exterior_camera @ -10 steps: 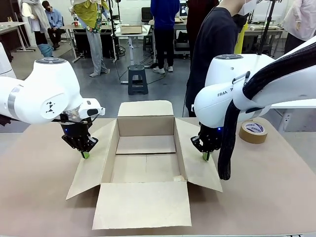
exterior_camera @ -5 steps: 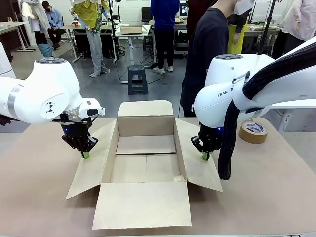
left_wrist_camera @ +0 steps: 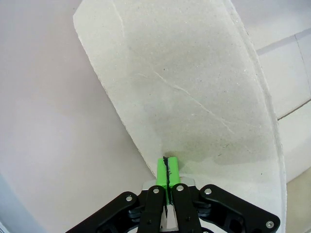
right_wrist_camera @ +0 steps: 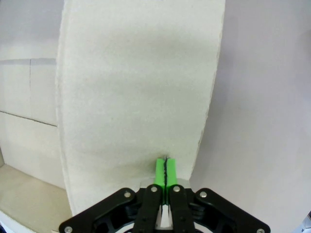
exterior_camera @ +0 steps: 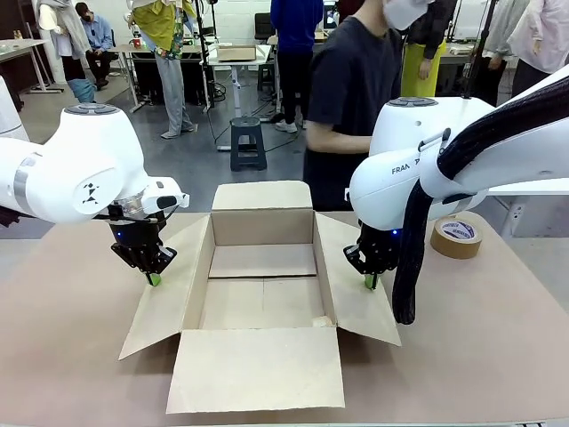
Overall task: Wrap the clocks to prevent damage.
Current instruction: Once the human has placed the objects inside and stepped back, release both hands from the side flaps of the Package Box.
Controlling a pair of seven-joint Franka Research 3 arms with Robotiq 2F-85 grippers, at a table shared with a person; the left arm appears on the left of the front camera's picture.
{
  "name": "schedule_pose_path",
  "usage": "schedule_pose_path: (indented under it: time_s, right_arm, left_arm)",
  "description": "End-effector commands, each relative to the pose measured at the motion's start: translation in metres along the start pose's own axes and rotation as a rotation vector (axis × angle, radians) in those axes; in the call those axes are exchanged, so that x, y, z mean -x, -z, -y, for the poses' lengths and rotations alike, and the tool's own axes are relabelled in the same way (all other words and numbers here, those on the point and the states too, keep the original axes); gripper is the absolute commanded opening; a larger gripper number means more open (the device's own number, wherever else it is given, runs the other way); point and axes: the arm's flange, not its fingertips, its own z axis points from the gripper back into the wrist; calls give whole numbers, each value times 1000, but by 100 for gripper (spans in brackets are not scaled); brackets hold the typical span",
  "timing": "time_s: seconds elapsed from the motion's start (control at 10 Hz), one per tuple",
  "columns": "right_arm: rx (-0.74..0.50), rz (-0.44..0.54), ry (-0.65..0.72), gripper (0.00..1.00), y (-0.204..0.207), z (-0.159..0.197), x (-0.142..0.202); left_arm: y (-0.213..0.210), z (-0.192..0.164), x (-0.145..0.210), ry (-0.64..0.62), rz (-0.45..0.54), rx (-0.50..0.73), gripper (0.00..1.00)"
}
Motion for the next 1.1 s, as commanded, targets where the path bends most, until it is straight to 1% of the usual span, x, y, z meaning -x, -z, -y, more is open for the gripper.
schedule_pose_path:
  time_s: [0.0, 1.0]
  right_arm:
    - [0, 2, 16, 1, 0, -1, 0]
    - [0, 2, 16, 1, 0, -1, 0]
  left_arm:
    - [-2, -1, 1, 7, -1, -9, 0]
    - [-2, -1, 1, 7, -1, -9, 0]
